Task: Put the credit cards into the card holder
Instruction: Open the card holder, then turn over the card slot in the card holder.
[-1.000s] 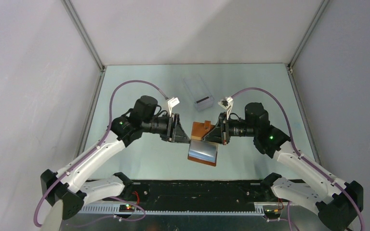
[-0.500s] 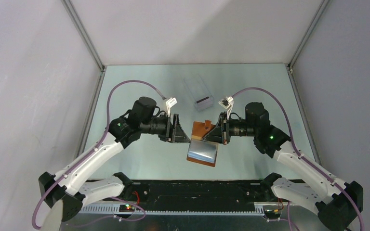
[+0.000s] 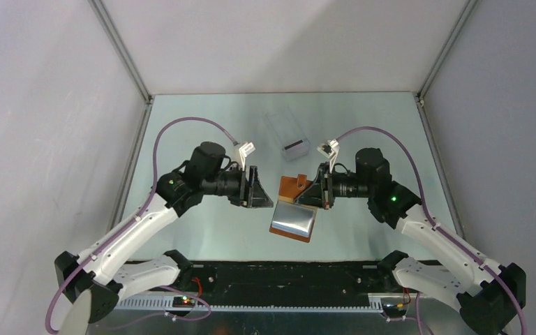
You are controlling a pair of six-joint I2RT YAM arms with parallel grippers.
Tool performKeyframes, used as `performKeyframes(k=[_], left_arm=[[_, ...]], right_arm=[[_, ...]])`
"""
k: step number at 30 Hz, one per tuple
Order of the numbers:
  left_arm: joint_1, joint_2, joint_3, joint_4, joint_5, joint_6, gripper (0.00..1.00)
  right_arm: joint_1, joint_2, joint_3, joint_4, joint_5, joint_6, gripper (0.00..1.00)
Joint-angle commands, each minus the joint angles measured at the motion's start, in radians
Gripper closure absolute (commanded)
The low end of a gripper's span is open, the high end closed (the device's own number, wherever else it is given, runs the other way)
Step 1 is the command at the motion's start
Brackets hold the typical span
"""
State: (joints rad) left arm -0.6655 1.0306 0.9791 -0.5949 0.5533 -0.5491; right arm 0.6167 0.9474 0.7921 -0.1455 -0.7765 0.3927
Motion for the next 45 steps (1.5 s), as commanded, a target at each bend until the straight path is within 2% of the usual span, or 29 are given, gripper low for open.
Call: performKeyframes(k=[1,12,17,22,28,35,45], left_arm=[[-0.007,0.019,0.005,-0.001,0.033,0.022,0.45],[-0.044,0.073,0.046,0.0,0.041,0.04,0.48],[-0.044,0.054,0.046,-0.001,-0.015,0.035,0.48],[-0.045,0.021,0.006,-0.004,-0.102,0.011,0.42],[-0.044,-0.004,-0.023,-0.013,-0.152,0.002,0.44],[-0.048,-0.008,-0.012,-0.011,-0.103,0.012,0.55],[-0.1,0.04,0.009,-0.012,-0.045,0.041,0.54]], right_arm=[[-0.005,-0.005,0.036,0.017,-0.024,0.013,1.0],[-0.006,0.011,0.036,0.01,-0.033,0.015,1.0],[-0.006,0.013,0.036,0.0,-0.028,0.006,1.0],[-0.006,0.011,0.036,-0.009,-0.015,0.004,1.0],[-0.006,0.016,0.036,-0.026,-0.001,-0.001,1.0],[-0.005,0.029,0.036,-0.028,0.009,0.002,1.0],[0.001,0.051,0.036,-0.008,0.009,0.015,1.0]])
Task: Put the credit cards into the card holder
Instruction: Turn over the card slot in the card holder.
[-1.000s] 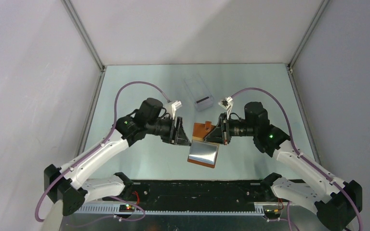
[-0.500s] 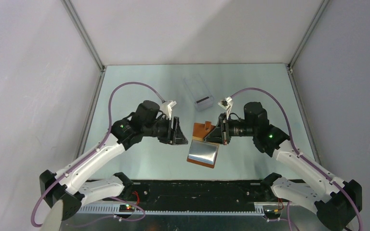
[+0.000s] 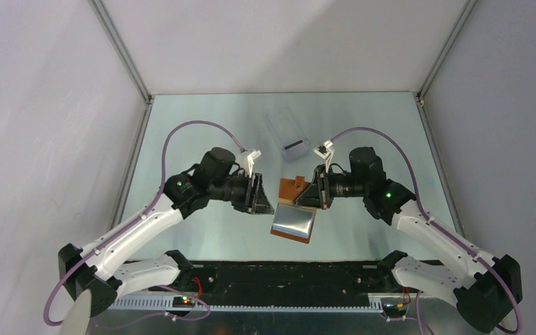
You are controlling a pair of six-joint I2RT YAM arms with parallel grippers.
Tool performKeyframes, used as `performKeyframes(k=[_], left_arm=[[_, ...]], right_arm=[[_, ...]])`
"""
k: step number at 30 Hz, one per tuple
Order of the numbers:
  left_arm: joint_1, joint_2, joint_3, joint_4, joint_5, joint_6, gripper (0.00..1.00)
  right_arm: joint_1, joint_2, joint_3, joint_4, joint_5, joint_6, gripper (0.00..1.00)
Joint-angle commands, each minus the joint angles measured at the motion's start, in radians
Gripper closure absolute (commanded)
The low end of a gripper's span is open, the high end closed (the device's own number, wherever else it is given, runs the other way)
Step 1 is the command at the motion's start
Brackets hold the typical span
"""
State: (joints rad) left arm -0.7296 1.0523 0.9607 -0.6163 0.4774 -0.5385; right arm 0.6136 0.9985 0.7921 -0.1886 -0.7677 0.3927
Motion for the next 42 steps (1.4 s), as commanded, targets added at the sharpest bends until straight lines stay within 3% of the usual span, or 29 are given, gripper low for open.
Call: performKeyframes(k=[1,14,23,33,38,40,42], left_arm=[[-0.04,0.026,0.032,0.01,0.026,0.03,0.54],[-0.065,0.017,0.07,0.01,-0.007,0.028,0.57],[-0.064,0.028,0.094,0.014,0.002,0.024,0.45],[-0.064,0.067,0.055,0.215,0.171,-0.033,0.46],[-0.063,0.036,0.031,0.313,0.245,-0.076,0.5],[-0.063,0.035,0.026,0.343,0.278,-0.086,0.54],[-0.063,0.039,0.019,0.349,0.31,-0.092,0.66]], right_arm=[[0.004,0.0,0.036,0.033,0.002,0.015,1.0],[0.009,0.005,0.036,0.007,0.003,-0.002,1.0],[0.03,0.024,0.036,0.034,-0.053,0.008,1.0],[0.026,-0.007,0.036,0.131,-0.163,0.112,1.0],[0.019,-0.008,0.036,0.176,-0.2,0.16,1.0],[0.014,-0.011,0.036,0.223,-0.202,0.185,1.0],[0.005,-0.013,0.036,0.259,-0.203,0.212,1.0]])
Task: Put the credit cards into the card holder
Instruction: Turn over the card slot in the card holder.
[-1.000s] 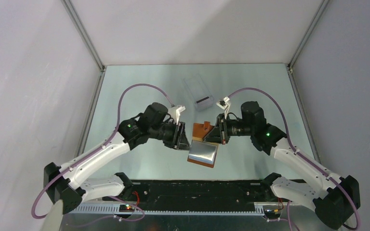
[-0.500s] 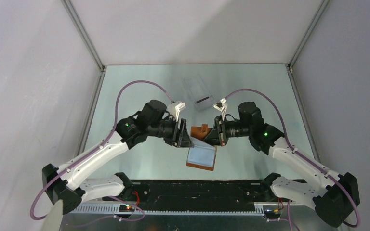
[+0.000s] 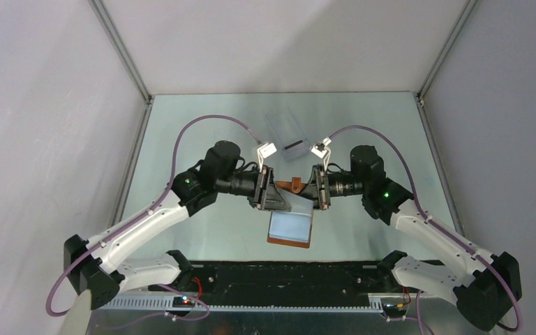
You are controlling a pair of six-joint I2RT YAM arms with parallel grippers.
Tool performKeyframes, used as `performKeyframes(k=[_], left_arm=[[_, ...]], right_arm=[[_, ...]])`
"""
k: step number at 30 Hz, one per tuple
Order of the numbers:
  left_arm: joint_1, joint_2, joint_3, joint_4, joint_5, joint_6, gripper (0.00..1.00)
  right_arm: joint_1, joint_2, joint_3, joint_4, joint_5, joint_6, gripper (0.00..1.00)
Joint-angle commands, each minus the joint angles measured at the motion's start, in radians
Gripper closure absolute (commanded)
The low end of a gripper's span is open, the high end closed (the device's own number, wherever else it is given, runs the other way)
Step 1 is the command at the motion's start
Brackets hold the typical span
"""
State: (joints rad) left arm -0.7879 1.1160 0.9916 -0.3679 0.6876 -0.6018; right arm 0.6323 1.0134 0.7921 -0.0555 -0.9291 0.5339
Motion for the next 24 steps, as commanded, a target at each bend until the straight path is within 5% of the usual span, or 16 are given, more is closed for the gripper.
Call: performKeyframes(k=[1,3,5,10,14,17,24], left_arm=[[-0.004,-0.023,-0.015,0.101,0.102,-0.031,0.76],[-0.004,-0.023,-0.026,0.102,0.098,-0.034,0.95],[-0.004,-0.028,-0.036,0.103,0.085,-0.038,0.99],[0.008,-0.059,-0.057,0.103,0.017,-0.057,1.0],[0.051,-0.085,-0.076,0.104,-0.038,-0.115,1.0],[0.086,-0.095,-0.081,0.111,-0.044,-0.149,1.0],[0.104,-0.085,-0.03,0.148,0.036,-0.17,1.0]], right_arm=[[-0.021,-0.029,0.036,0.144,-0.038,0.086,1.0],[-0.032,-0.034,0.036,0.158,-0.024,0.103,0.97],[-0.048,-0.047,0.036,0.16,-0.004,0.114,0.87],[-0.101,-0.111,0.035,0.073,0.186,0.133,0.39],[-0.195,-0.205,0.035,-0.06,0.263,0.108,0.12],[-0.239,-0.242,0.035,-0.11,0.234,0.067,0.02],[-0.248,-0.242,-0.004,-0.063,0.085,0.082,0.01]])
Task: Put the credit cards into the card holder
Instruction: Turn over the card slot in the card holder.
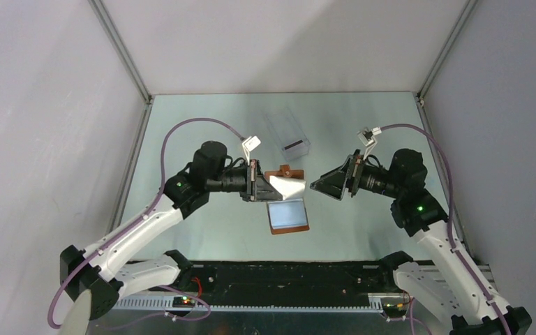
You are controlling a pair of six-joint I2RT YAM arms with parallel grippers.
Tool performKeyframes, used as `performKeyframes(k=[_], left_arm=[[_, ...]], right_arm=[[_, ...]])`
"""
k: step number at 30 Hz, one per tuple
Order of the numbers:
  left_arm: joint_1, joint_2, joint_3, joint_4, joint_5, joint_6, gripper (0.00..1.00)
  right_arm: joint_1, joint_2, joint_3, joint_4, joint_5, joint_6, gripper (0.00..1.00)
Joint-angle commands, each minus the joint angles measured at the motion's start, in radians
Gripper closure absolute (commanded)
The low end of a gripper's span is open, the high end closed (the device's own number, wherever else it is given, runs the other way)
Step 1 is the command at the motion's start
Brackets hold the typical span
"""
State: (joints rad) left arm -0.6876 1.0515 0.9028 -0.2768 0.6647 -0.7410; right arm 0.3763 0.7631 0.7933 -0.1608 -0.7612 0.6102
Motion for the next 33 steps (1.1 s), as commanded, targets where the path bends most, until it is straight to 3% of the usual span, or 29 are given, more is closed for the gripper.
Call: performKeyframes(k=[1,9,11,13,15,16,18,19,20,22,24,28,33], left_arm=[[0.003,-0.016,0.063,0.065,0.09,-0.032,1.0],[0.003,-0.021,0.075,0.114,0.19,-0.057,1.0],[0.002,-0.025,0.067,0.13,0.188,-0.072,1.0],[0.003,-0.032,0.047,0.163,0.181,-0.099,1.0],[0.003,-0.037,0.027,0.204,0.176,-0.13,0.99],[0.003,-0.039,0.021,0.221,0.167,-0.139,0.98],[0.003,-0.043,0.007,0.233,0.155,-0.155,0.91],[0.003,-0.044,0.0,0.235,0.148,-0.16,0.79],[0.002,-0.046,-0.003,0.235,0.144,-0.162,0.63],[0.002,-0.053,-0.017,0.235,0.134,-0.167,0.41],[0.003,-0.06,-0.035,0.236,0.119,-0.177,0.27],[-0.002,-0.069,-0.095,0.286,0.103,-0.218,0.19],[-0.03,-0.04,-0.116,0.364,0.111,-0.238,0.2]], right_arm=[[0.015,0.012,-0.009,0.074,-0.088,0.02,0.01],[0.146,0.131,-0.014,0.266,-0.082,0.057,0.03],[0.173,0.16,-0.013,0.313,-0.088,0.07,0.08],[0.188,0.183,-0.013,0.356,-0.1,0.091,0.16],[0.195,0.202,-0.013,0.403,-0.122,0.116,0.32],[0.196,0.207,-0.013,0.429,-0.135,0.132,0.49],[0.194,0.219,-0.012,0.439,-0.139,0.146,0.72],[0.191,0.222,-0.008,0.437,-0.139,0.148,0.78],[0.185,0.222,-0.007,0.428,-0.137,0.148,0.91],[0.171,0.212,-0.004,0.409,-0.119,0.151,1.0],[0.154,0.186,-0.003,0.381,-0.079,0.151,1.0],[0.144,0.118,-0.004,0.328,0.04,0.135,1.0],[0.146,0.082,-0.004,0.322,0.112,0.169,1.0]])
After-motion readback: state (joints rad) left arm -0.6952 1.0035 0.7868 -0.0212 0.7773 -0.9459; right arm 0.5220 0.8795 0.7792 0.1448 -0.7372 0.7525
